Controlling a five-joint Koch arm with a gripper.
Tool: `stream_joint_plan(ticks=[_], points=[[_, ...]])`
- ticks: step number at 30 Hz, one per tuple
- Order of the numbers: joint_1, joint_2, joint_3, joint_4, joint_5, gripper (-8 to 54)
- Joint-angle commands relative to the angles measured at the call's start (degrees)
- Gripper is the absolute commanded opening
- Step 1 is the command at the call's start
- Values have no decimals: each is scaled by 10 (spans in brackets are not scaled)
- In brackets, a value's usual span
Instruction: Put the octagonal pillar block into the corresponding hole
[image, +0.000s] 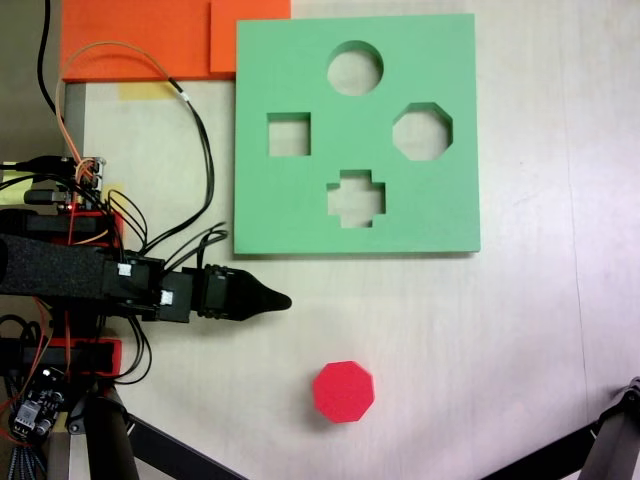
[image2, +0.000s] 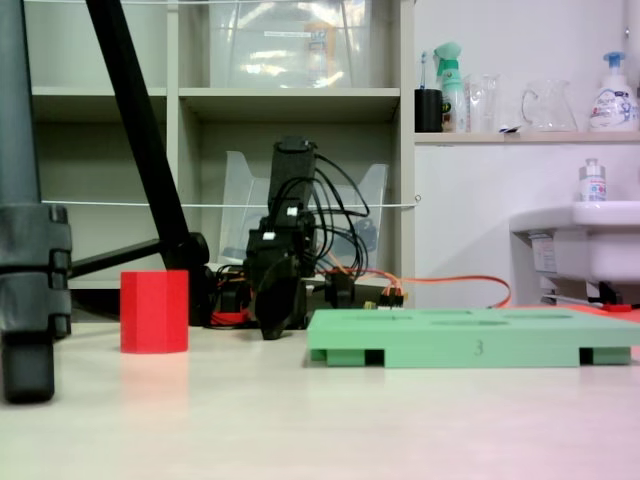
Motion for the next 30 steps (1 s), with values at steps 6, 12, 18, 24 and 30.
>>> stream_joint_plan(ticks=[6,12,18,24,30], points=[[5,43,41,18,8,337],[4,43,41,18,7,337],[5,43,40,-40,200,334],[56,43,-69,-34,518,301],[85,37,-416,443,751,293]])
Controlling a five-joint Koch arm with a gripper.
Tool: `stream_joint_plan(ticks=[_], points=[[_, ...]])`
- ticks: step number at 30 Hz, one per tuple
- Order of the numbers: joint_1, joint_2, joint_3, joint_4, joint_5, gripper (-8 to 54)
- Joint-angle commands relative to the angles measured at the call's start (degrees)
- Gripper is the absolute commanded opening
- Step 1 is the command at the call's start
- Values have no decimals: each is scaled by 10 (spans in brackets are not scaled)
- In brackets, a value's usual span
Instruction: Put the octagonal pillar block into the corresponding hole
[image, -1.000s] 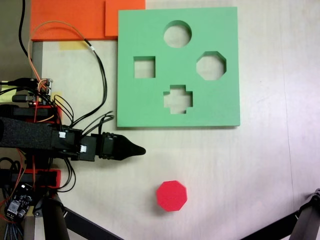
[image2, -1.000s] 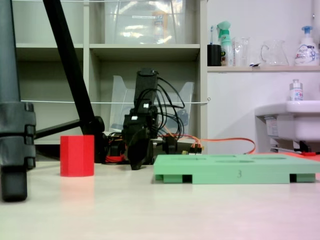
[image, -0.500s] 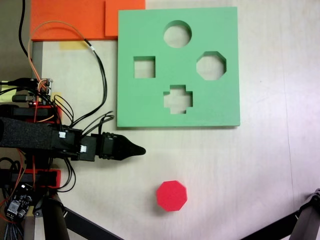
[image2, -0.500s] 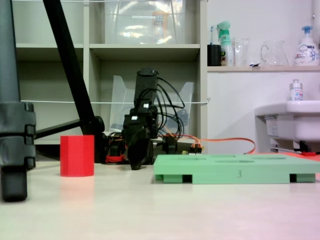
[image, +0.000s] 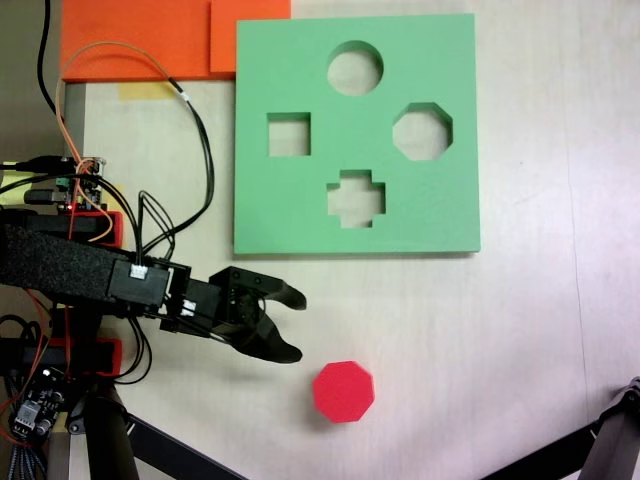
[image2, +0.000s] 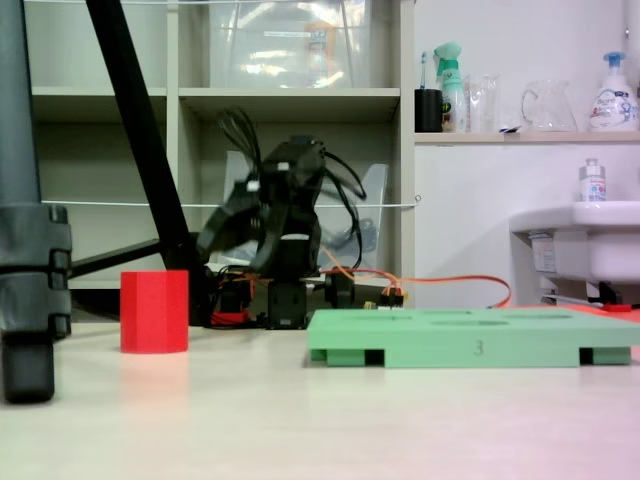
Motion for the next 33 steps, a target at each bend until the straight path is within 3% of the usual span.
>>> stream_joint_plan(ticks=[1,6,11,14,15,19,24,33], points=[[6,34,-71,148,46,280],[45,22,-198,302,42,280],[128,-45,-290,375,-75,287],[147,-95,-328,409,-114,458],[151,-110,-329,409,-123,479],[157,-159,-348,407,-130,479],[136,-291,-420,409,-198,478],[122,-383,-473,403,-200,477]])
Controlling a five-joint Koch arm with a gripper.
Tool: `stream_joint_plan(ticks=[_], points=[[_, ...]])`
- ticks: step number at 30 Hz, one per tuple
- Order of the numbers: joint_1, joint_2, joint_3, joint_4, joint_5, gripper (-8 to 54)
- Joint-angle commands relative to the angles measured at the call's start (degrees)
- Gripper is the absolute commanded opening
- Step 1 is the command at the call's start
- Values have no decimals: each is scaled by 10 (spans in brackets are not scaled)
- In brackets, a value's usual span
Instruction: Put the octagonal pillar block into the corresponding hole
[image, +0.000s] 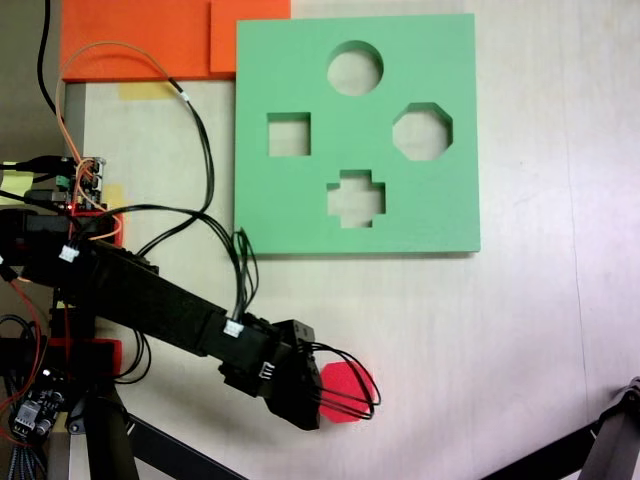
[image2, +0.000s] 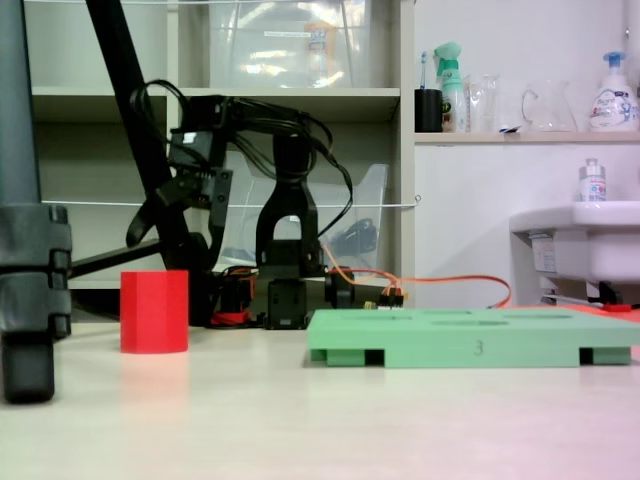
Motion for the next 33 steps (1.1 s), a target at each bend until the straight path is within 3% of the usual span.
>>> stream_joint_plan(ticks=[1,21,33], points=[[1,-1,-36,-2,16,477],[-4,-69,-81,-55,113,476],[-7,-136,-98,-85,104,472]])
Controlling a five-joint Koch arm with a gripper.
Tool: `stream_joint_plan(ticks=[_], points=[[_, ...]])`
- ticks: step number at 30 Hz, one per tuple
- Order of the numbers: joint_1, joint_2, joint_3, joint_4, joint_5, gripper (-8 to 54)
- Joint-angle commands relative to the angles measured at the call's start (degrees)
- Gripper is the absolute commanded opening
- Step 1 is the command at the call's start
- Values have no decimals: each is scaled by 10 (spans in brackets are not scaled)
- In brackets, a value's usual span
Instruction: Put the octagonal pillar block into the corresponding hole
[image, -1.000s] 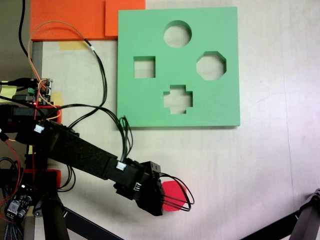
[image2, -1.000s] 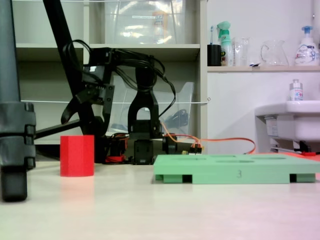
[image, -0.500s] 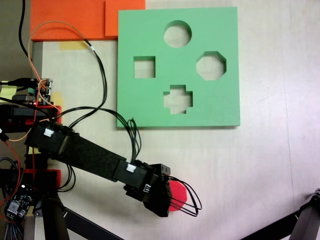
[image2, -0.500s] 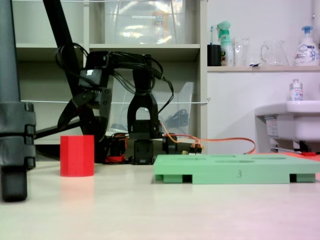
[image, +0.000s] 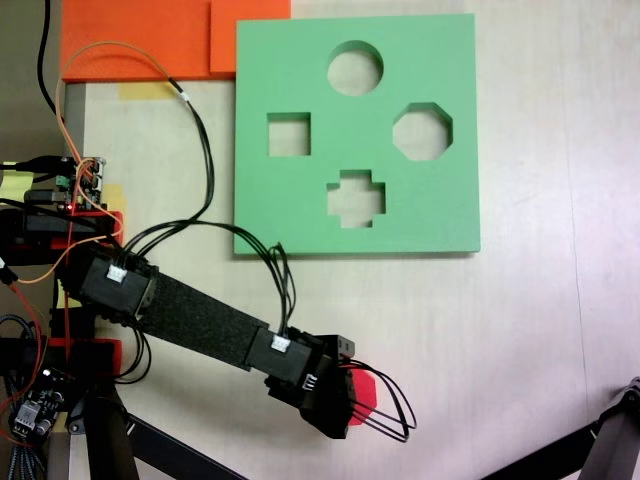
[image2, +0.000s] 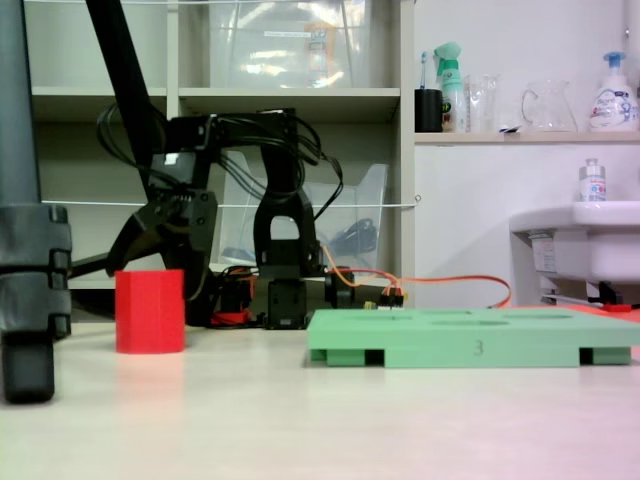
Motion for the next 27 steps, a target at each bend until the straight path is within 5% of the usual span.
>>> stream_joint_plan(ticks=[1,9,13,27], points=[[1,1,-22,-26,-4,472],[-2,-27,-25,-26,-8,447],[0,-33,-12,-26,-7,308],[-8,17,19,17,17,232]])
